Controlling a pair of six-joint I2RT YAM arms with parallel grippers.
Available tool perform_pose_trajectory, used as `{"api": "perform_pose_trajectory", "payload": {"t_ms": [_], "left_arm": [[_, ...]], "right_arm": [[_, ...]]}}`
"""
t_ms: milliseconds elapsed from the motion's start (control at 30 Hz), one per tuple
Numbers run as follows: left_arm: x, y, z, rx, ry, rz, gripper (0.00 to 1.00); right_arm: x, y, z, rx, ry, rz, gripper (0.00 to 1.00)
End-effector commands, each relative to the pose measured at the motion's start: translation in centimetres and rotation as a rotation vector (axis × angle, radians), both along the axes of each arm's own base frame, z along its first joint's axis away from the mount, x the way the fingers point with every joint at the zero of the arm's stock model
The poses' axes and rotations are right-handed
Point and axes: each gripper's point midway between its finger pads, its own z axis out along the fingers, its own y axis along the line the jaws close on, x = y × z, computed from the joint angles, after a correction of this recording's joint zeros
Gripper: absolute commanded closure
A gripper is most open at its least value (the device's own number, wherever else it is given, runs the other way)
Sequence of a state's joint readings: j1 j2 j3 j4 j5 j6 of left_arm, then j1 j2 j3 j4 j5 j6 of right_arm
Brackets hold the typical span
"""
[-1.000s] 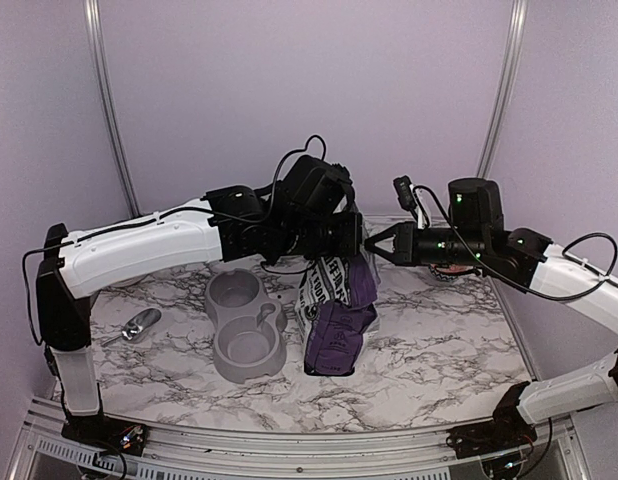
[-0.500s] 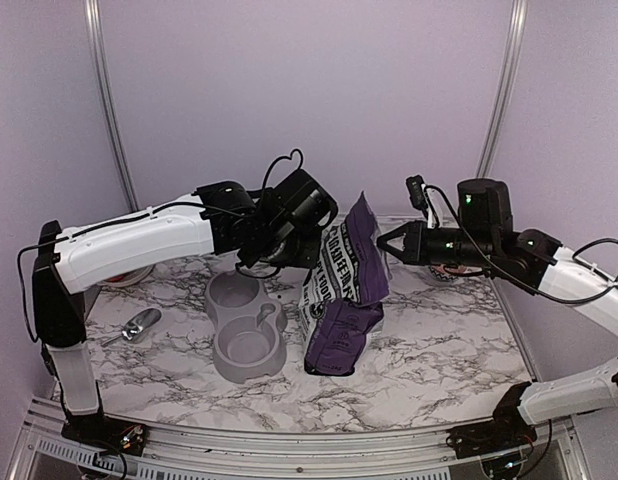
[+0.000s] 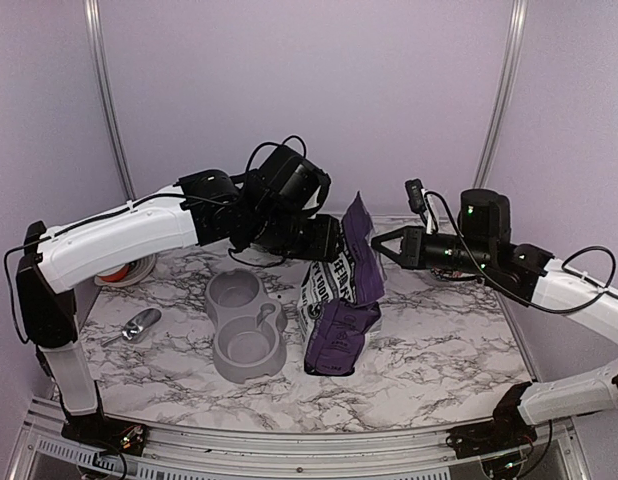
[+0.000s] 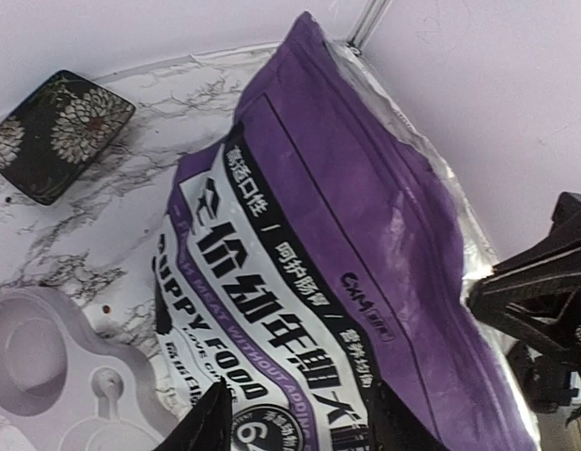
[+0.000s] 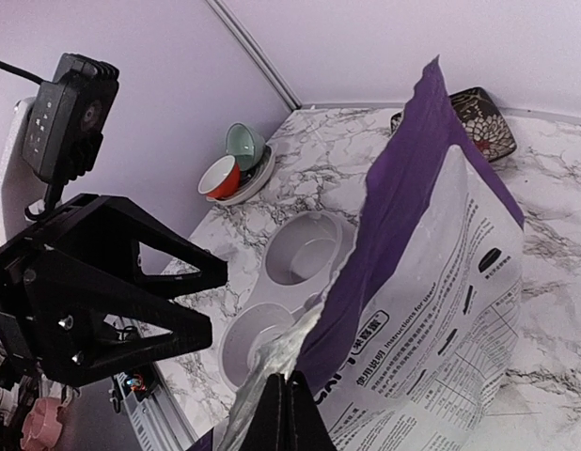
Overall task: Serve the pet food
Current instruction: Open the pet food bag at the center of the board.
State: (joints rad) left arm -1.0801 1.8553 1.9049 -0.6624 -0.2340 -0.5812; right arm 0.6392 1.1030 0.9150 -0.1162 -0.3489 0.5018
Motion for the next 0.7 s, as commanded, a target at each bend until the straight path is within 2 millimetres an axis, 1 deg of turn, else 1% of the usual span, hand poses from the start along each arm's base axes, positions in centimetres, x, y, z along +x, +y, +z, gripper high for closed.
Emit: {"api": "perform_pose_trajectory", "payload": {"t_ms": [0,133,267,433,533,667], "left_arm": [[-1.1,-2.5,2.7,-0.160,0.056,-0.125,0.46],[-1.0,-3.6,3.0,-0.206,0.082,-0.153,0.42],[-0.4,-4.3,2.8,-0.238,0.110,-0.148,0.42],[0.4,-5.4,2.1,-0.267,0.145,-0.140,0.46],[0.7,-6.1,1.6,-0.272,0.159,-0.144,0.51],[1.2,-6.4,1.0,-0.276,0.165,-0.129,0.56]], "right_arm": [[-1.1,0.5,-1.2,0.026,0.020,0.078,1.00],[-1.0,0.7,-1.4,0.029,0.011,0.096,1.00],[-0.9,0.7,-1.4,0.026,0.000,0.104,1.00],[-0.6,0.4,-1.9,0.019,-0.002,0.099,1.00],[-0.6,0.3,-2.2,0.015,0.000,0.102,1.00],[-0.6,0.1,-2.5,0.011,0.000,0.103,1.00]]}}
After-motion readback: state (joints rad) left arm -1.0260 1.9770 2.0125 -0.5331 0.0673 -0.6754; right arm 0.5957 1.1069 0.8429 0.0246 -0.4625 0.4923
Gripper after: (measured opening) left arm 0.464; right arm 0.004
